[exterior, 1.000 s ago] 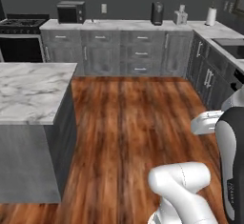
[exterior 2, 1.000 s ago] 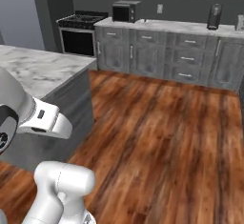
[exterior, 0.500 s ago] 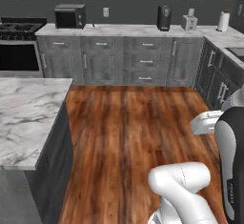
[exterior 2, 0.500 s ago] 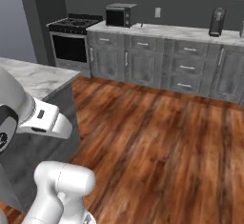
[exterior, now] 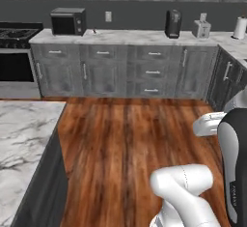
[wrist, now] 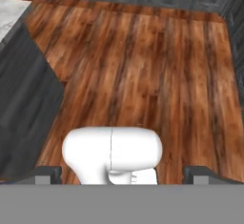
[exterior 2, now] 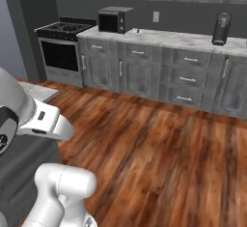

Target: Place the cold items (squash and broccoli) from the fridge in one tupperware on the dining counter. Place the warm items (kebab skewer and hot dog) in the stove area in another tupperware.

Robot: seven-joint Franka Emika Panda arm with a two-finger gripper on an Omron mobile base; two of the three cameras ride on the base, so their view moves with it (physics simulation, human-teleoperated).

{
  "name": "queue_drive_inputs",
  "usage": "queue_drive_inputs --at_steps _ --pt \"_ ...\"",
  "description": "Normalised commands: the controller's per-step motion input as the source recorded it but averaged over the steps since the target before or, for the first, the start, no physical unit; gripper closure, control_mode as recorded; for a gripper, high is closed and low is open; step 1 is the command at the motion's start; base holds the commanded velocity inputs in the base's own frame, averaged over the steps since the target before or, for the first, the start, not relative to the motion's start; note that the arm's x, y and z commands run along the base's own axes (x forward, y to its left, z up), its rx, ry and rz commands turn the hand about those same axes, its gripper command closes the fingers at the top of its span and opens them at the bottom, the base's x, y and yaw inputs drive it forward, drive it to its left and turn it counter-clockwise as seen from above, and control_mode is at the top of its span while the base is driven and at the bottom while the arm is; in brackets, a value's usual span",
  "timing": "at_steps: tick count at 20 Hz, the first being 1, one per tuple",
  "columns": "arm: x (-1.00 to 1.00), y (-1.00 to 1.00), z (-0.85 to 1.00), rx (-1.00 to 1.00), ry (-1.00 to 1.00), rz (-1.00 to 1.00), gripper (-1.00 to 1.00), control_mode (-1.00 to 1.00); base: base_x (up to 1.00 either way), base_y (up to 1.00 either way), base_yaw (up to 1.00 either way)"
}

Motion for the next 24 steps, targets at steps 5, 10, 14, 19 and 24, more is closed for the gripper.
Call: queue_drive_inputs --at_steps 5,10,14,19,24 --pt "0.0 0.0 0.0 0.0 0.0 0.0 -1.0 1.0 1.0 -0.04 0.06" --pt "0.0 0.0 0.0 0.0 0.0 0.0 -1.0 1.0 1.0 0.0 0.04" --pt "0.0 0.0 0.0 0.0 0.0 0.0 -1.0 1.0 1.0 0.02 0.03" --pt "0.0 0.0 0.0 0.0 0.0 0.0 -1.0 1.0 1.0 0.16 0.01" --pt "0.0 0.0 0.0 0.0 0.0 0.0 -1.0 1.0 1.0 0.37 0.01"
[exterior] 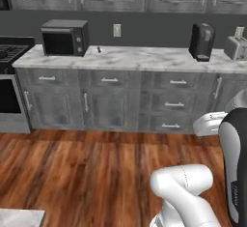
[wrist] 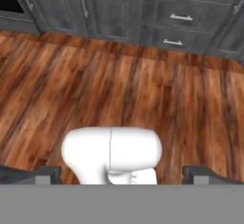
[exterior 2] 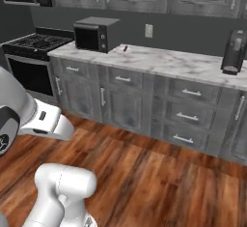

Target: Place the cold items (squash and broccoli) from the fridge in one tupperware on the dining counter. Place the warm items (kebab skewer and hot dog) in the stove area in another tupperware.

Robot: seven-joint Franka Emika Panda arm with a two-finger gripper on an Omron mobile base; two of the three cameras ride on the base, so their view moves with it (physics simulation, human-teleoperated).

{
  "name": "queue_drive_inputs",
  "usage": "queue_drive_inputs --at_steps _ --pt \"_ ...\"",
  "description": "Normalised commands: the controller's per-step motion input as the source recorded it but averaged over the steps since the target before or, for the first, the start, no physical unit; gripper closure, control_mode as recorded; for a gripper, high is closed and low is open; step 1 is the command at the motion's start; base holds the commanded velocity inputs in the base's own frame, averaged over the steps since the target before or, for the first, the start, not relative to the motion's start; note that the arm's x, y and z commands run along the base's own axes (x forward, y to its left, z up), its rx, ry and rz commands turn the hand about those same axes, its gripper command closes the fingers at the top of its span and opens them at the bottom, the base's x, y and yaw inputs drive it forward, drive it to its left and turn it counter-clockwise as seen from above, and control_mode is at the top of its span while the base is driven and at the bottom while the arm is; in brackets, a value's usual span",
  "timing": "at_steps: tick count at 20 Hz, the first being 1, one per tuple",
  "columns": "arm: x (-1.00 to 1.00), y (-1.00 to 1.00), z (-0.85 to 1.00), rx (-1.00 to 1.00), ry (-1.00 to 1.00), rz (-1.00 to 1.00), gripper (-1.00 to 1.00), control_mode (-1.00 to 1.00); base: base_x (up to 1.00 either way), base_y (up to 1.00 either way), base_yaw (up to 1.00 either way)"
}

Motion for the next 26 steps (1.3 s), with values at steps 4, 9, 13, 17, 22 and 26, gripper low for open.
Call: queue_drive_inputs --at_steps 4,9,13,17,22,26 --pt "0.0 0.0 0.0 0.0 0.0 0.0 -1.0 1.0 1.0 0.41 0.01" --pt "0.0 0.0 0.0 0.0 0.0 0.0 -1.0 1.0 1.0 0.38 0.01" --pt "0.0 0.0 0.0 0.0 0.0 0.0 -1.0 1.0 1.0 0.33 0.02" --pt "0.0 0.0 0.0 0.0 0.0 0.0 -1.0 1.0 1.0 0.28 0.02" --pt "0.0 0.0 0.0 0.0 0.0 0.0 -1.0 1.0 1.0 0.0 0.01" --pt "0.0 0.0 0.0 0.0 0.0 0.0 -1.0 1.0 1.0 0.15 -0.01"
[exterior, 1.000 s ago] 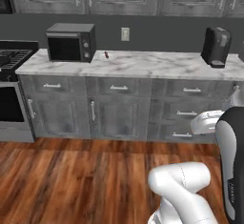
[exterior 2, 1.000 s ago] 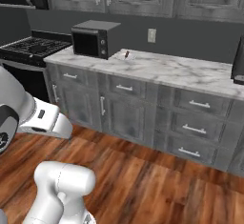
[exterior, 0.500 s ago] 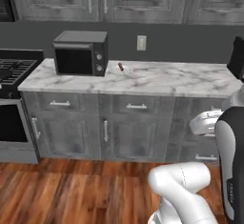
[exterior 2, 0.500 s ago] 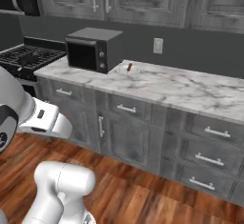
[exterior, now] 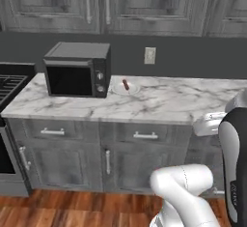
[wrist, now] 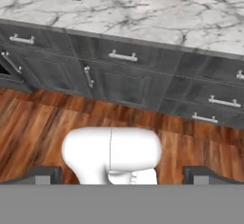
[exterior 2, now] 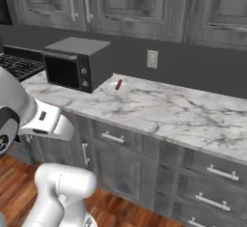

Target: Place the cold items (squash and broccoli) from the fridge in one tupperware on the dining counter. Place the warm items (kebab skewer and hot dog) in the stove area in another tupperware.

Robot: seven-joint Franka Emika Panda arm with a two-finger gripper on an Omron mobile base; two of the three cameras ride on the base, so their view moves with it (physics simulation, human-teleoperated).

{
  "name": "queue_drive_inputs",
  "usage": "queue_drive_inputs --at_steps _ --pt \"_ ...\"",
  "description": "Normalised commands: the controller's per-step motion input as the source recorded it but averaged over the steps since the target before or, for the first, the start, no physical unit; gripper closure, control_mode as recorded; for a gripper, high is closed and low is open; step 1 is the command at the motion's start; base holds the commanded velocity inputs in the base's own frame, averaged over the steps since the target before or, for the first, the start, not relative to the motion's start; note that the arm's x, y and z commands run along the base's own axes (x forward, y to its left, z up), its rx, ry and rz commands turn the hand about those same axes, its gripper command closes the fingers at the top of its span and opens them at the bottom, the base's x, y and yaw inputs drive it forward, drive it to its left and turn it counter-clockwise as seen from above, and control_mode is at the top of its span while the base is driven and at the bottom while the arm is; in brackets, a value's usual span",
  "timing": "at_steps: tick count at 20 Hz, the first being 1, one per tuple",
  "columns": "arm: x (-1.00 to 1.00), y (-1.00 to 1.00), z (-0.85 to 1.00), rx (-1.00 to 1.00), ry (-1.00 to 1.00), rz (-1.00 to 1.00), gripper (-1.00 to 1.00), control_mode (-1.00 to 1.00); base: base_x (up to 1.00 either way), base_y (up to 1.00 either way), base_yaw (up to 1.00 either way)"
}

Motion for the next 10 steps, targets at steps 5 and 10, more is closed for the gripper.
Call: queue_drive_inputs --at_steps 5,10 --pt "0.0 0.0 0.0 0.0 0.0 0.0 -1.0 1.0 1.0 0.52 -0.11" --pt "0.0 0.0 0.0 0.0 0.0 0.0 -1.0 1.0 1.0 0.35 -0.19"
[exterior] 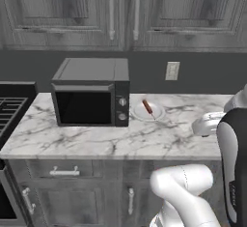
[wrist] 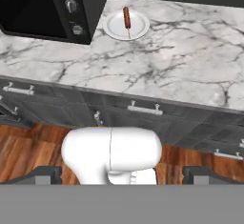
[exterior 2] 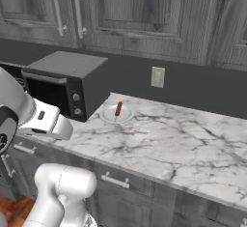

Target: Place the cold items (squash and broccoli) from the fridge in one tupperware on the dining counter. Place the warm items (kebab skewer and hot dog) in the stove area in another tupperware.

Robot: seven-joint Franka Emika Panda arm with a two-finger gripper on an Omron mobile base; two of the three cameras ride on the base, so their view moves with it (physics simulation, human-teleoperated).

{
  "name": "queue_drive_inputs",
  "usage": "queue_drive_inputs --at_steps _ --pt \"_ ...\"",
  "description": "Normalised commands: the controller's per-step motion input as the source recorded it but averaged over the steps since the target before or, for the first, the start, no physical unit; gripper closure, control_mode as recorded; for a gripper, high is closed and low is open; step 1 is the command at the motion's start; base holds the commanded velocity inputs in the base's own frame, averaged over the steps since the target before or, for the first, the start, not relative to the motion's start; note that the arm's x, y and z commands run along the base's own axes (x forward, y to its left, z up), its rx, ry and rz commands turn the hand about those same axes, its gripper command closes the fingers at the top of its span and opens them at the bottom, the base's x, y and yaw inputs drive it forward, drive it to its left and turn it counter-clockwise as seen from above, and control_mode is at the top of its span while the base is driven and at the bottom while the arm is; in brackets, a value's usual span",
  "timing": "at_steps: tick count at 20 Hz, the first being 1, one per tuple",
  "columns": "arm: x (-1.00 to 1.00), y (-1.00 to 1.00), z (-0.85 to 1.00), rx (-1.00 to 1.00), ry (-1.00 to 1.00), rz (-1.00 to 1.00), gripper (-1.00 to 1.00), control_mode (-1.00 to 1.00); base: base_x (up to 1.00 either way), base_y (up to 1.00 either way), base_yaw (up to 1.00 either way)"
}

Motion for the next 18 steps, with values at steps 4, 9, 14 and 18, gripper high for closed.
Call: queue_drive_inputs --at_steps 4,9,14,18 --pt "0.0 0.0 0.0 0.0 0.0 0.0 -1.0 1.0 0.87 0.21 -0.26" --pt "0.14 -0.02 -0.12 0.0 0.05 0.0 -1.0 -1.0 0.56 0.01 -0.13" --pt "0.82 -0.17 -0.61 0.04 0.13 0.0 -1.0 -1.0 0.0 0.0 0.0" --pt "1.0 0.01 -0.52 0.0 0.04 0.0 -1.0 -1.0 0.0 0.0 0.0"
